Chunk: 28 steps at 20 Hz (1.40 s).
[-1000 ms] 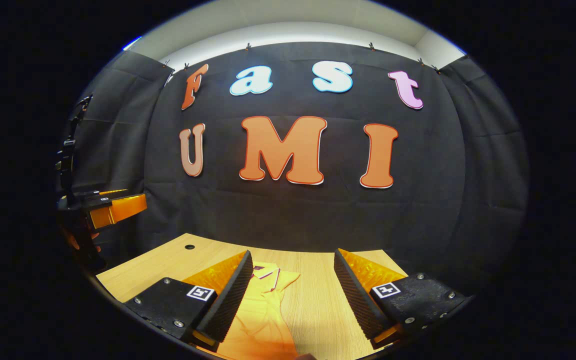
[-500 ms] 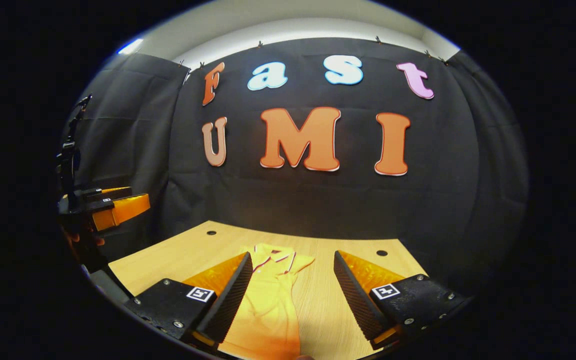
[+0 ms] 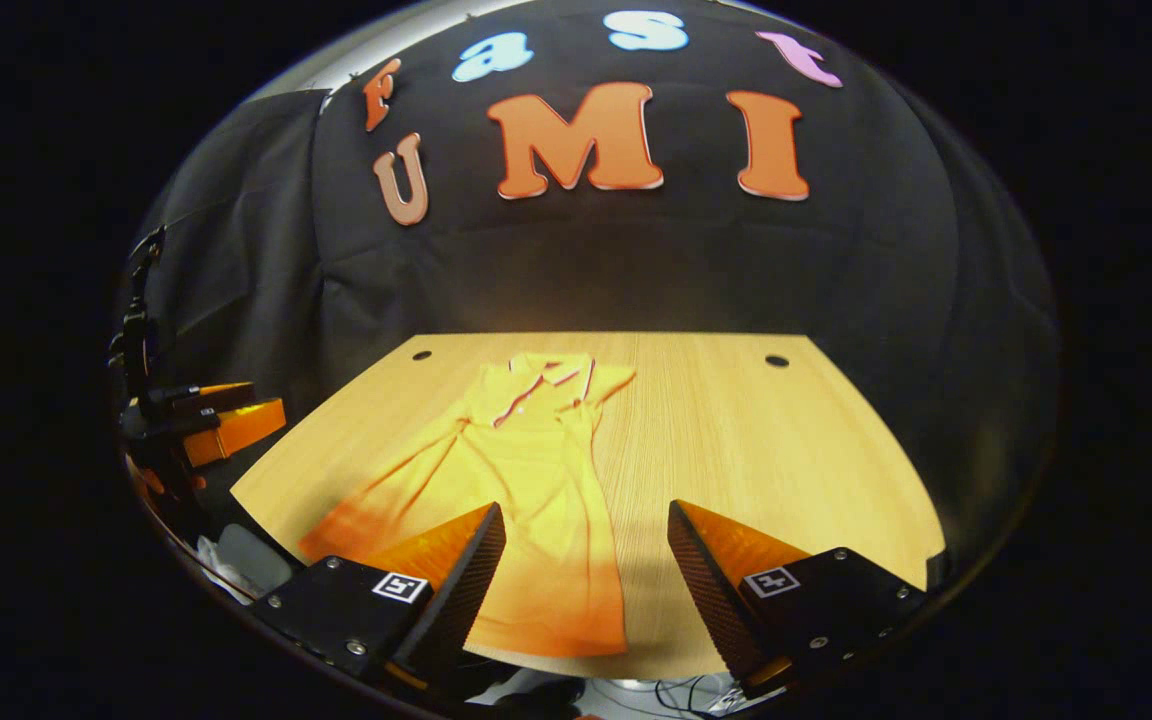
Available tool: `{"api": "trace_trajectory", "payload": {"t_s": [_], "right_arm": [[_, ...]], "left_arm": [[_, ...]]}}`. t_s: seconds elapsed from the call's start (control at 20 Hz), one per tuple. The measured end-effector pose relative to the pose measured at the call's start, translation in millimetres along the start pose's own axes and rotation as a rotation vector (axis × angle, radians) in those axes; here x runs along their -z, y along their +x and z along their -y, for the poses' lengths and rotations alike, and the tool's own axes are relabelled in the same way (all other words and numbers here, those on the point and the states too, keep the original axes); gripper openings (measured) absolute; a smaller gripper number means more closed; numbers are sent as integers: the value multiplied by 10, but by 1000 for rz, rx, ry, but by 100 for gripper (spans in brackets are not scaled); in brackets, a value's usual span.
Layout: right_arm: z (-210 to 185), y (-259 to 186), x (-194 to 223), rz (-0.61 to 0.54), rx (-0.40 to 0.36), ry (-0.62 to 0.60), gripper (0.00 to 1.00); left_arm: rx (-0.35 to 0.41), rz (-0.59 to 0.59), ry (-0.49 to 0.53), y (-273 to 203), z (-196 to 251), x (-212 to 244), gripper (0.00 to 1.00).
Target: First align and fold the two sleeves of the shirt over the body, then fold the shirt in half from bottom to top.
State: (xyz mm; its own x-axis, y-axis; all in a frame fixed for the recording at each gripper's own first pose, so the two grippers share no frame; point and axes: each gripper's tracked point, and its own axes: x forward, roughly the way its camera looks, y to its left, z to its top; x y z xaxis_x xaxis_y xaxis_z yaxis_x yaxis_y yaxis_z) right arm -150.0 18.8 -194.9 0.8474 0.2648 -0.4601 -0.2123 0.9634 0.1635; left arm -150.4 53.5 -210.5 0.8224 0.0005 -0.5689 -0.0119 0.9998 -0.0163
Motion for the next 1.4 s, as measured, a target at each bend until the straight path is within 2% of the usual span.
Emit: {"api": "trace_trajectory", "payload": {"t_s": [0.1,0.35,0.55,0.75,0.85,1.0,1.1,1.35,1.4], "right_arm": [[44,95,289,-102,14,13,99],[79,158,884,-309,29,-13,99],[12,243,1116,-410,29,-32,99],[-45,306,1326,-492,12,-30,99],[-82,328,1381,-516,5,-39,98],[-134,348,1459,-538,-3,-46,98],[-148,348,1492,-552,-8,-54,98],[-155,376,1518,-556,0,-97,97],[-153,376,1527,-562,2,-124,96]], "left_arm": [[29,-108,-23,56,18,320,99],[23,-347,-35,162,-27,957,100],[49,-517,-67,274,-49,1371,99],[53,-648,-126,367,-128,1379,100],[38,-708,-169,421,-133,1566,100],[10,-727,-196,497,-166,1608,98],[-3,-749,-135,495,-230,1649,96],[60,-744,-65,431,-209,1649,100],[77,-731,-47,447,-169,1631,98]]}}
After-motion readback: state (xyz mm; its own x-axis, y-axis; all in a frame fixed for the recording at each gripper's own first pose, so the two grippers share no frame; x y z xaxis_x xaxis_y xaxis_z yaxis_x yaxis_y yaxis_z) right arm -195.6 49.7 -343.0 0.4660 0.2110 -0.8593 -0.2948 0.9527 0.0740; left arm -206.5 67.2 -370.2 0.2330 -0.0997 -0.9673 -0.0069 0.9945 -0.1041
